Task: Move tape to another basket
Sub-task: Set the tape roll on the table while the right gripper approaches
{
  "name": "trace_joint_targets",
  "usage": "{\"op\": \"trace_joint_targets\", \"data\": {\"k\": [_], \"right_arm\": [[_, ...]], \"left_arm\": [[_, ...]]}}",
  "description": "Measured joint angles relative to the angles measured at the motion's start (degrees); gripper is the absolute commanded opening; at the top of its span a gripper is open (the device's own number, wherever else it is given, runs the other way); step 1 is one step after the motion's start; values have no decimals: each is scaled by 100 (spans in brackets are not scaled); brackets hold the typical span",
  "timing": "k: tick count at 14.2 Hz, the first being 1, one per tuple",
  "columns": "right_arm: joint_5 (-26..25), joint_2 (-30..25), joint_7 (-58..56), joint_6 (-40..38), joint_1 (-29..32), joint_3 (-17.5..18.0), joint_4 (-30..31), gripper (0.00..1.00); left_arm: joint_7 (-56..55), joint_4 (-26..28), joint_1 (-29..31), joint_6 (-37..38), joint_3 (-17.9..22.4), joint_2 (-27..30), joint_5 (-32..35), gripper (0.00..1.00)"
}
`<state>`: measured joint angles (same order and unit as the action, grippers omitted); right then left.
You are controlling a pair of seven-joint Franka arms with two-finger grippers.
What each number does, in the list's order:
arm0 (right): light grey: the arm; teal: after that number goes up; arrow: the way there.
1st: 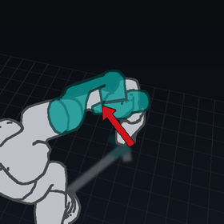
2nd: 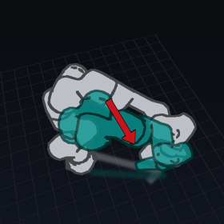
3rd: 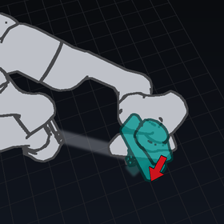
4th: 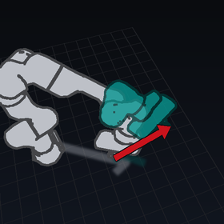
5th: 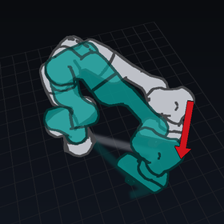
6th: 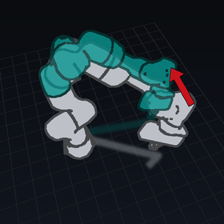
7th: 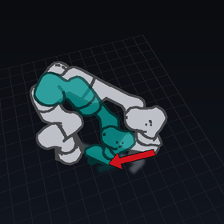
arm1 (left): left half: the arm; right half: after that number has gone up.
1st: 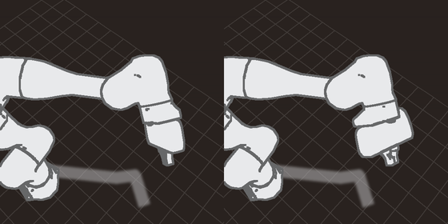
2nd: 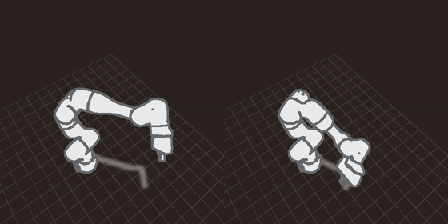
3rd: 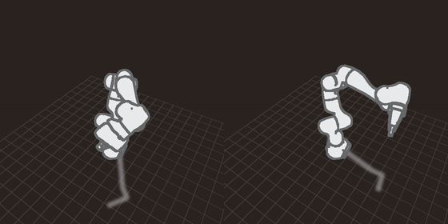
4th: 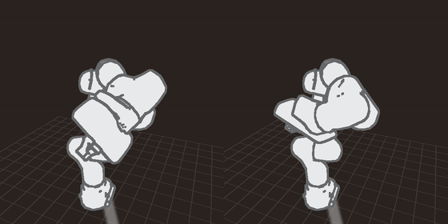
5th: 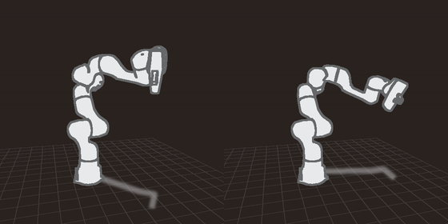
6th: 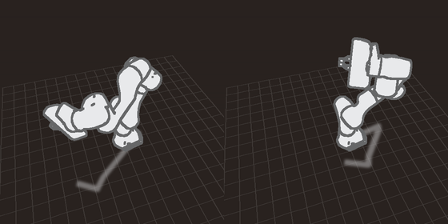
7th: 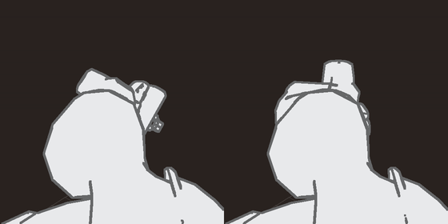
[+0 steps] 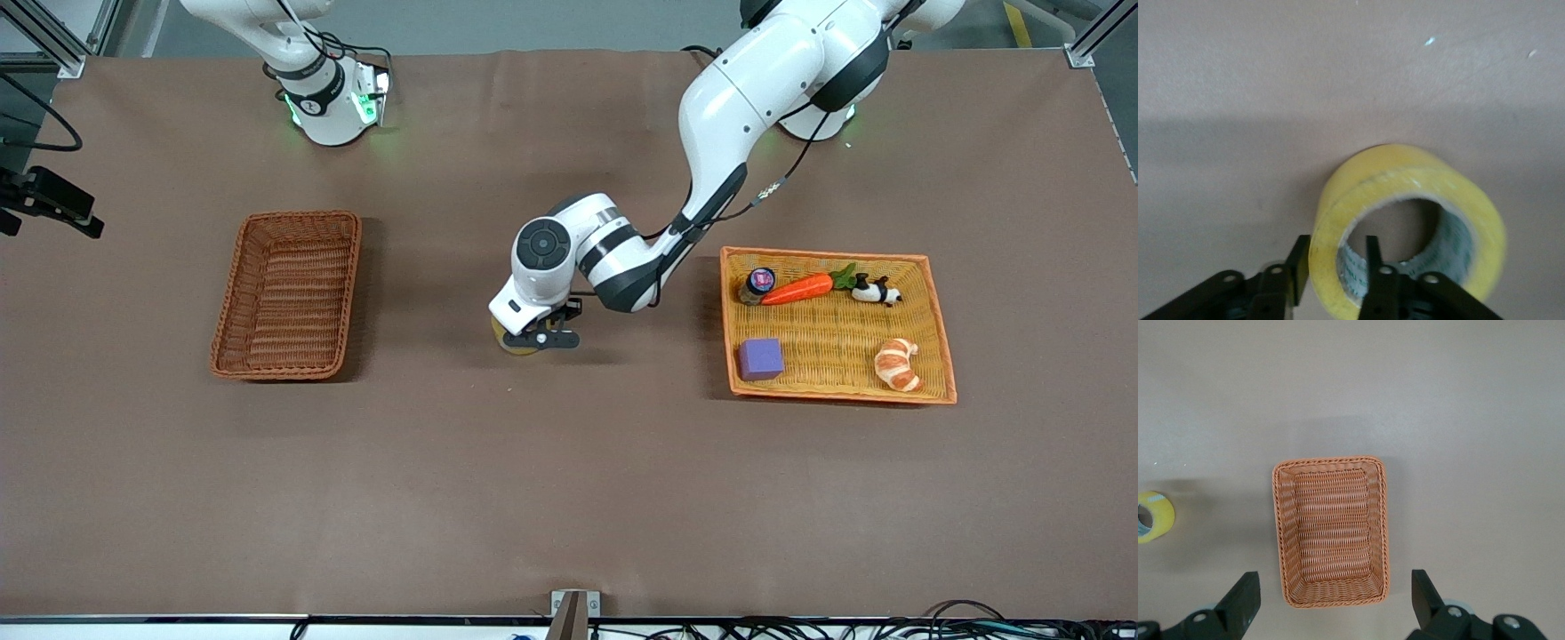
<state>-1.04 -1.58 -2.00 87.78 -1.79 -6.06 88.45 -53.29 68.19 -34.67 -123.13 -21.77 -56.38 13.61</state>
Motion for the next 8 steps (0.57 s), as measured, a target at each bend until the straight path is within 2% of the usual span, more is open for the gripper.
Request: {"op": "trace_joint_targets", "data": {"k": [3,5,8], "right_arm": [[35,11,-13,6,-8,29,49,100],[166,37,-51,122,-52,120,242,100],[224,169,-44,908,-113,584,940,100]], "left_arm": [[-18,-105,135,3,-3,124,-25,83],[-18,-109,319,255,-13,484,-155,100],[44,-93,564,1455,-5,1327,-183,100]]}}
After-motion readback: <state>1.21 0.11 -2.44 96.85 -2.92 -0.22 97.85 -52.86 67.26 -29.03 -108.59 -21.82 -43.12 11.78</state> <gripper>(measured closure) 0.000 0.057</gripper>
